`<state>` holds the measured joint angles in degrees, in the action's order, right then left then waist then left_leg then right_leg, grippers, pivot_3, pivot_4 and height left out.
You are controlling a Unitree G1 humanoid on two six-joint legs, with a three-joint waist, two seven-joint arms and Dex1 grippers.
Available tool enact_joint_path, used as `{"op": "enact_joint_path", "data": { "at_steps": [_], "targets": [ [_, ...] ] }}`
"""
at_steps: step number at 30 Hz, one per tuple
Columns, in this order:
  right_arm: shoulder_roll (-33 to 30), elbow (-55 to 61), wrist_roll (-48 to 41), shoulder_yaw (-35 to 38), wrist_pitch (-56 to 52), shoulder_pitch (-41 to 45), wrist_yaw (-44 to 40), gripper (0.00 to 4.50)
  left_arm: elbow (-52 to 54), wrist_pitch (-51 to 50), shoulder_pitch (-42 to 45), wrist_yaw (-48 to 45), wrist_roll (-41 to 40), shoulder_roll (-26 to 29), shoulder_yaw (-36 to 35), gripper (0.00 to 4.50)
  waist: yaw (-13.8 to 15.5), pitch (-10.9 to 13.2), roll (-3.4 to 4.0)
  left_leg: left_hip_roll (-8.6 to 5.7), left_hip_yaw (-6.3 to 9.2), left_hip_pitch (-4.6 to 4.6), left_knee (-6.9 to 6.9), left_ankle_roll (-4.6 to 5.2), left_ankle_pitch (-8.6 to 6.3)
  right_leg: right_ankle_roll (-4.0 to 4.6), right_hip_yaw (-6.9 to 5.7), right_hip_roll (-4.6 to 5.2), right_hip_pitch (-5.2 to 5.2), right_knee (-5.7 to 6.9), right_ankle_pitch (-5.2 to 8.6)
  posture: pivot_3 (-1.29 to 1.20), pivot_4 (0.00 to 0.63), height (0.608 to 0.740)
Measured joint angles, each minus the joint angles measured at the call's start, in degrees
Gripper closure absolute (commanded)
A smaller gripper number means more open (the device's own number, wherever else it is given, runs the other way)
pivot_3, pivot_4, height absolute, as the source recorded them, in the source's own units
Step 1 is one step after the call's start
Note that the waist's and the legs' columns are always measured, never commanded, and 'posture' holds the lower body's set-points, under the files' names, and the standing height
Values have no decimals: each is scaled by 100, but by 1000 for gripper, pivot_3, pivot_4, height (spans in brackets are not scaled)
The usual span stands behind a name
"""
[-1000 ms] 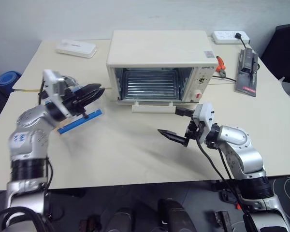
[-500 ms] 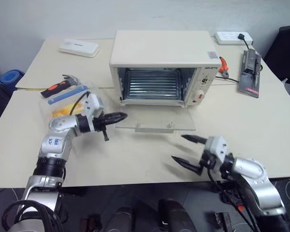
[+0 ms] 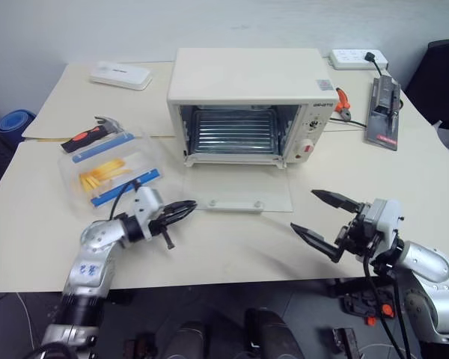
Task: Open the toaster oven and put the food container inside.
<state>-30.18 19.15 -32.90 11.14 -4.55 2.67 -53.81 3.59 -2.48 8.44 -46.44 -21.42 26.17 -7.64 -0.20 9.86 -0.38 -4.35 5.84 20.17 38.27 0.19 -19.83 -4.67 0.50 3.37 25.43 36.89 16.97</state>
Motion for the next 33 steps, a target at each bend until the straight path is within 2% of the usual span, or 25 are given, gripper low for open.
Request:
{"op": "enact_joint_path", "data": {
  "at_steps": [6, 10, 11, 13, 16, 18, 23, 27, 30, 33],
  "targets": [
    [405, -318, 275, -402, 717, 547, -119, 0, 1210, -884, -1670, 1281, -1313, -55, -2329, 1441, 8, 0, 0, 6, -4, -3, -4, 2, -7, 2, 2, -5, 1, -2, 1, 0, 150, 740],
    [476, -612, 456, -559, 1063, 753, -234, 0, 1181, -1302, -2414, 1960, -1897, -60, -3715, 195, 88, 0, -5, 3, -1, -3, 10, 5, -9, 2, -2, -2, -11, -8, 1, 0, 150, 740],
    [476, -627, 465, -621, 1131, 787, -310, 0, 1167, -1389, -2483, 2096, -1971, -45, -3917, 29, 134, 0, -5, 2, -1, -5, 12, 6, -10, 2, -2, -2, -15, -11, 1, 0, 150, 740],
    [476, -717, 467, -706, 1233, 823, -466, 0, 1101, -1796, -2474, 2322, -2168, 175, -4085, 29, 213, -1, -8, 2, 16, -7, 24, 8, -11, 2, -15, -2, -35, -17, 1, 0, 150, 740],
    [476, -836, 477, -818, 1324, 874, -570, 0, 1113, -2684, -2123, 2506, -2525, 810, -3892, 29, 277, -1, -7, 2, 27, -13, 37, 14, -15, 2, -19, -3, -57, -30, 1, 0, 150, 740],
    [483, -868, 490, -871, 1335, 986, -577, 0, 927, -3522, -1418, 2938, -2609, 1431, -3604, 29, 293, 0, -6, 2, 30, -29, 34, 12, -17, 2, -20, -5, -73, -29, 0, 0, 150, 740],
    [466, -888, 519, -866, 1314, 1015, -548, 0, 15, -4838, 177, 3537, -2617, 2255, -3041, 29, 160, -1, -7, 2, 17, -75, -21, 8, -26, 7, -12, -8, -84, -31, 3, 0, 150, 740],
    [483, -814, 593, -974, 1285, 971, -423, 0, -922, -5680, 1499, 3664, -2349, 2658, -2209, 29, 43, -1, -6, 4, 7, -70, -25, 8, -31, 7, -9, -11, -75, -12, 3, 0, 150, 740],
    [501, -711, 641, -1004, 1215, 906, -272, 0, -1499, -5888, 1863, 3591, -1855, 2886, -1531, 29, -59, 0, -6, 3, -3, -70, -26, 9, -34, 7, -8, -10, -63, -2, 3, 0, 150, 740],
    [521, -565, 665, -1053, 1189, 791, -131, 0, -1975, -5935, 2122, 3514, -1512, 2893, -1235, 29, -74, 0, -7, 6, -2, -63, -22, 4, -33, 7, -8, -11, -52, -4, 3, 0, 150, 740]
  ]
}}
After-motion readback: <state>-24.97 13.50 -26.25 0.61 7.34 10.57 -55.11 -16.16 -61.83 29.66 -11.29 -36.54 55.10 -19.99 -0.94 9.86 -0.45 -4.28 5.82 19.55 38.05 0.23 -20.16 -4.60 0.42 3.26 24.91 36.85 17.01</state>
